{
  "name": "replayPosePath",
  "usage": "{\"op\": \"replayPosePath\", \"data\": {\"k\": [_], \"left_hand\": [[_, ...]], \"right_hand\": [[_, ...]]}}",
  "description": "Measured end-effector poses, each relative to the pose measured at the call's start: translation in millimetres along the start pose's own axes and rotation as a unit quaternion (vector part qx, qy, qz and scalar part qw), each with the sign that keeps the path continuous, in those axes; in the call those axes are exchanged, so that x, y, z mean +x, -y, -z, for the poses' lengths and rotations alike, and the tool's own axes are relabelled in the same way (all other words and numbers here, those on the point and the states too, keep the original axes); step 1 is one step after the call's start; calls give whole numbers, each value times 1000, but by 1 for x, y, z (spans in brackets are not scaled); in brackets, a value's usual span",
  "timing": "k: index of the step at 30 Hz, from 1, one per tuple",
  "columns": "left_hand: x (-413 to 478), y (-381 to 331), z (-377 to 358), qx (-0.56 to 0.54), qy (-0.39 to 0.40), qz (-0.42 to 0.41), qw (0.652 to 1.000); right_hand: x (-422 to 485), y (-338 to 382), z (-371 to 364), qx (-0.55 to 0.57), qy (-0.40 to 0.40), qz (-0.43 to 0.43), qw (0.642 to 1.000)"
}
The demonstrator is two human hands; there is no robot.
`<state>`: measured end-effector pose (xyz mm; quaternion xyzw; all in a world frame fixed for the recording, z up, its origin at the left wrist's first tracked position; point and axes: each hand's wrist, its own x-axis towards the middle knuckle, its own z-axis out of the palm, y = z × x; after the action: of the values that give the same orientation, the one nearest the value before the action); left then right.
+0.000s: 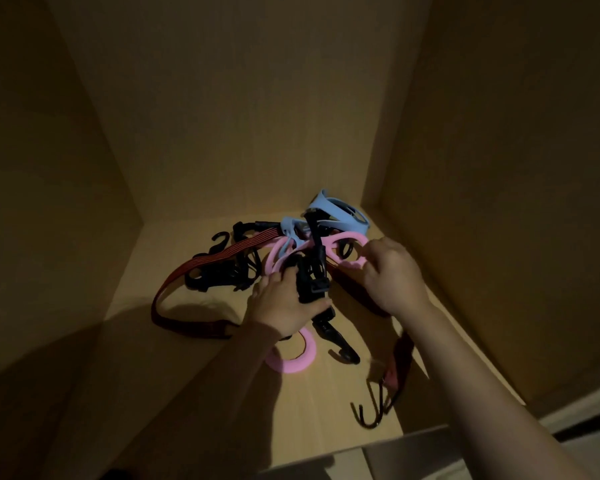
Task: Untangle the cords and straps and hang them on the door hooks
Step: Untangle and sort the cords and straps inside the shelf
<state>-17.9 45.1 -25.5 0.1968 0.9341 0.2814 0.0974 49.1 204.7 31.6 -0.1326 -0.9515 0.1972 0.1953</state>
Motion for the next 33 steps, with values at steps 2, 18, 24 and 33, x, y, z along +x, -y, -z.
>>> {"op": "replayPosePath", "data": {"k": [2, 18, 24, 33], "left_hand": [[2, 0, -1, -25, -14, 20, 999], [-17, -24, 47, -442, -19, -48, 896], [-22, -17, 68, -502, -33, -16, 864], [-34, -6, 69, -433, 70, 35, 898]], "right_hand": [[-2, 5, -6, -13, 23, 31, 999], [-17, 43, -40, 475, 199, -64, 855], [-4, 58, -21, 543, 119, -49, 830], [6, 69, -8, 524, 142, -37, 839]]}}
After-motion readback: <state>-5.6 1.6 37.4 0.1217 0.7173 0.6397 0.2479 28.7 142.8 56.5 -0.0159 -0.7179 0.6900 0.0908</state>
